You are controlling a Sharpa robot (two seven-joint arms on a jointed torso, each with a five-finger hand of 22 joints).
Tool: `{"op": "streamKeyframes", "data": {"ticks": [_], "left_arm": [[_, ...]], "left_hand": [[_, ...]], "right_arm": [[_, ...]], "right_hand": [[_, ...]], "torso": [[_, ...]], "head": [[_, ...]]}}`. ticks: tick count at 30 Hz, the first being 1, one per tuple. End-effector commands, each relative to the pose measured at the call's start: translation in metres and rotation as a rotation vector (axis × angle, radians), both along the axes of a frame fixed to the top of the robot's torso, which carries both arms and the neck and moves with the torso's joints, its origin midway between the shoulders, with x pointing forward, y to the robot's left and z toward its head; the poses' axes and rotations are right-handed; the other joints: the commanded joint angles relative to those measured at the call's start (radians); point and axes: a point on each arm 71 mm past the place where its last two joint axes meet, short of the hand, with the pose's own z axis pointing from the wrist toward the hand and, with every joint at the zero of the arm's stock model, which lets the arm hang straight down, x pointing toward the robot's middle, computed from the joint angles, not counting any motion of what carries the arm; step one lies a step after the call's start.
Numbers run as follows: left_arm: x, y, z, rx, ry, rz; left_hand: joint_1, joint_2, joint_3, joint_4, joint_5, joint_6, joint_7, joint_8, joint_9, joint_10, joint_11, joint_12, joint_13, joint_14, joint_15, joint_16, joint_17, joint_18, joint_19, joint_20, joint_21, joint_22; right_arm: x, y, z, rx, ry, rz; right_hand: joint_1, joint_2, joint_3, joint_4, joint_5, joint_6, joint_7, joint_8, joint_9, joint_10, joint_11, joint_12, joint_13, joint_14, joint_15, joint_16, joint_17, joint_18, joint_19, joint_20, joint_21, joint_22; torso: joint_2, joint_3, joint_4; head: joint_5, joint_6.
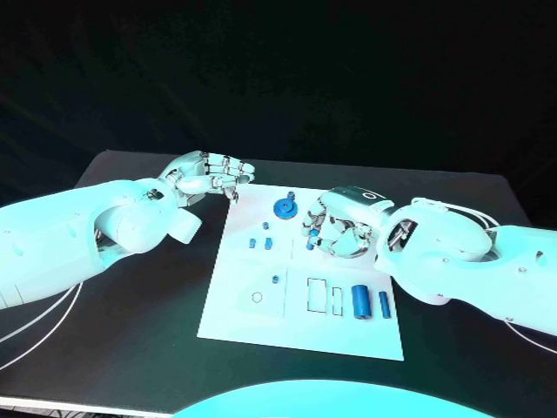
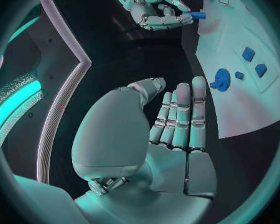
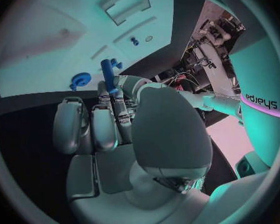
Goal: Assemble the parts on the task board
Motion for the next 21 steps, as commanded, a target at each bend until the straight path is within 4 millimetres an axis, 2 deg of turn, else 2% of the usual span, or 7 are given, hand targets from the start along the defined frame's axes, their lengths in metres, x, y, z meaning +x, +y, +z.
{"op": "streamKeyframes", "data": {"ticks": [1,4,9,13,18,21], "left_arm": [[0.000,-0.003,0.001,-0.008,-0.007,-0.014],[0.000,-0.004,0.001,-0.008,-0.007,-0.015],[0.001,-0.004,0.001,-0.008,-0.008,-0.013],[0.001,-0.003,0.001,-0.008,-0.009,-0.010],[0.001,-0.003,0.001,-0.008,-0.009,-0.010],[0.001,-0.003,0.001,-0.008,-0.010,-0.010]], "left_hand": [[-0.004,0.005,0.003,0.006,0.004,-0.009,0.029,0.007,0.002,-0.007,0.001,0.003,0.001,-0.006,-0.002,0.007,-0.001,0.016,-0.003,0.002,-0.006,-0.001],[-0.004,0.005,0.003,0.006,0.004,-0.009,0.029,0.007,0.002,-0.007,0.001,0.003,0.001,-0.006,-0.002,0.007,-0.001,0.016,-0.003,0.002,-0.006,-0.001],[-0.005,0.006,0.003,0.007,0.005,-0.011,0.029,0.008,0.002,-0.009,0.001,0.006,0.001,-0.006,-0.002,0.008,-0.002,0.016,-0.003,0.002,-0.006,-0.002],[-0.005,0.006,0.003,0.007,0.005,-0.011,0.029,0.008,0.002,-0.009,0.001,0.006,0.001,-0.006,-0.002,0.008,-0.002,0.016,-0.003,0.002,-0.006,-0.002],[-0.005,0.006,0.003,0.007,0.005,-0.011,0.029,0.008,0.002,-0.009,0.001,0.006,0.001,-0.006,-0.002,0.008,-0.002,0.016,-0.003,0.002,-0.006,-0.002],[-0.005,0.006,0.003,0.007,0.005,-0.011,0.029,0.008,0.002,-0.009,0.001,0.006,0.001,-0.006,-0.002,0.008,-0.002,0.016,-0.003,0.002,-0.006,-0.002]], "right_arm": [[-0.006,0.015,0.003,0.025,-0.025,0.056],[-0.011,0.029,0.002,0.037,-0.031,0.094],[-0.021,0.050,-0.006,0.063,-0.034,0.149],[-0.027,0.063,-0.018,0.077,-0.020,0.182],[-0.034,0.073,-0.032,0.090,0.004,0.202],[-0.038,0.079,-0.043,0.100,0.023,0.213]], "right_hand": [[-0.003,0.007,0.072,-0.076,0.002,0.007,-0.003,0.005,0.002,0.111,-0.100,-0.002,0.035,0.007,-0.007,0.005,-0.001,-0.017,0.007,0.001,0.003,0.156],[-0.003,0.007,0.073,-0.078,0.002,0.007,-0.003,0.006,0.002,0.111,-0.101,-0.002,0.035,0.007,-0.007,0.007,0.002,-0.017,0.007,0.001,0.003,0.157],[-0.003,0.007,0.074,-0.079,0.002,0.007,-0.003,0.006,0.002,0.112,-0.101,-0.003,0.035,0.007,-0.008,0.006,0.001,-0.018,0.008,0.001,0.004,0.157],[-0.004,0.006,0.074,-0.080,0.002,0.007,-0.003,0.006,0.003,0.112,-0.101,-0.003,0.035,0.007,-0.008,0.005,-0.003,-0.017,0.007,0.001,0.003,0.157],[-0.005,0.006,0.075,-0.080,0.002,0.007,-0.002,0.006,0.003,0.112,-0.100,-0.004,0.035,0.006,-0.008,0.004,-0.005,-0.017,0.007,0.000,0.002,0.157],[-0.005,0.006,0.076,-0.081,0.002,0.007,-0.002,0.006,0.003,0.112,-0.100,-0.005,0.035,0.006,-0.008,0.003,-0.007,-0.017,0.007,0.000,0.002,0.157]], "torso": [[0.001,0.0011,-0.0001],[0.001,0.0010,-0.0001],[0.002,0.0018,0.0001],[0.002,0.0024,0.0005],[0.003,0.0011,-0.0010],[0.003,0.0018,-0.0010]], "head": [[0.007,0.002],[0.015,0.001],[0.039,-0.004],[0.048,-0.004],[0.060,-0.007],[0.067,-0.006]]}}
